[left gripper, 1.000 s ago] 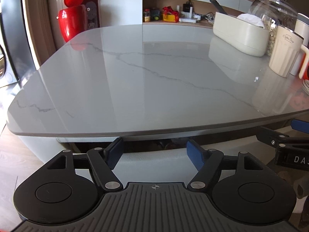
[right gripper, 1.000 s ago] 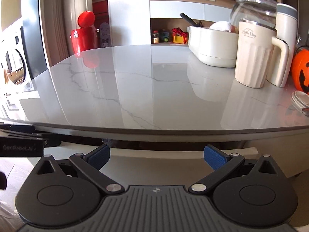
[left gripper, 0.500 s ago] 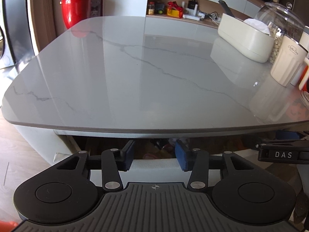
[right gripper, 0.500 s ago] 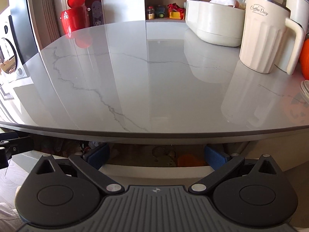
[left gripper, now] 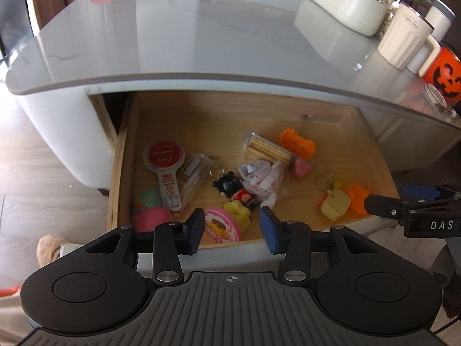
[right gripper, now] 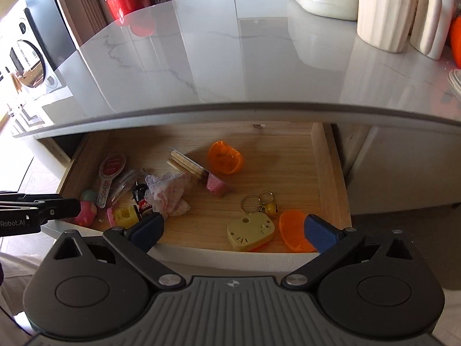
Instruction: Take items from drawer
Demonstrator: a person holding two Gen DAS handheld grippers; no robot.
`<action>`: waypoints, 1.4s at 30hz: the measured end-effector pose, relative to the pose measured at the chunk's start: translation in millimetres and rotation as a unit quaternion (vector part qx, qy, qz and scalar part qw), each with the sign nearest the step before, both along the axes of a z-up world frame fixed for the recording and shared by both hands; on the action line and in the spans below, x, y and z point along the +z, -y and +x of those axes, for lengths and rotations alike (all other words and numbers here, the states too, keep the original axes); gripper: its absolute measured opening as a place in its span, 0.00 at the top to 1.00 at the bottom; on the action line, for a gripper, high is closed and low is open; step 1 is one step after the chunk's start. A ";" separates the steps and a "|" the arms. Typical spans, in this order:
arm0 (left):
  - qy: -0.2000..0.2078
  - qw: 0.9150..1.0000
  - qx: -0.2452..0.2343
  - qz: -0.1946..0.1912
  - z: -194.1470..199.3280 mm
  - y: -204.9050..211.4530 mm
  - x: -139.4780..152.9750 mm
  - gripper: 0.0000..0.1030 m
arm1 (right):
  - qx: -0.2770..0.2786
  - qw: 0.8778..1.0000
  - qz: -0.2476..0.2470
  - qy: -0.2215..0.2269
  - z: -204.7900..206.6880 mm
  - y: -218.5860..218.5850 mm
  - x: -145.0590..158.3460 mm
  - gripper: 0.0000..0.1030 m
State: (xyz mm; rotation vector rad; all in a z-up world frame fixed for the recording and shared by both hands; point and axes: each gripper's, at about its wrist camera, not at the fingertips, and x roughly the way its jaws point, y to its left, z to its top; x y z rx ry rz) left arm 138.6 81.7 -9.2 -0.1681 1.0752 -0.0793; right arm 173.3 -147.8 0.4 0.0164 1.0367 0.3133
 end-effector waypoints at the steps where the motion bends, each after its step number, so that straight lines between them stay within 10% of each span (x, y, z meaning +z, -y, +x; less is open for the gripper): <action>1: -0.006 1.000 -0.003 -0.002 -8.6 3.3 0.9 0.55 | 0.004 1.000 0.006 -0.012 -7.6 3.2 -1.1 0.00; 19: 0.001 1.000 -0.012 -0.013 -18.4 9.5 2.6 0.58 | -0.010 1.000 -0.010 0.007 -40.1 4.2 -0.3 0.00; 24: 0.000 0.994 -0.108 0.009 -0.5 10.2 10.3 0.65 | -0.002 1.000 -0.003 -0.011 -33.3 6.7 -2.0 0.00; 29: -0.027 0.956 -0.280 0.084 48.6 24.7 15.5 0.65 | 0.008 1.000 0.006 -0.026 -27.3 9.0 -4.2 0.00; 34: -0.154 0.937 -0.310 0.053 96.0 44.1 -12.9 0.65 | 0.007 1.000 0.005 -0.016 -30.9 7.5 -4.9 0.00; 42: -0.231 0.878 -0.389 0.157 95.1 91.9 -66.4 0.67 | 0.012 1.000 0.008 0.000 -32.7 8.5 -5.1 0.00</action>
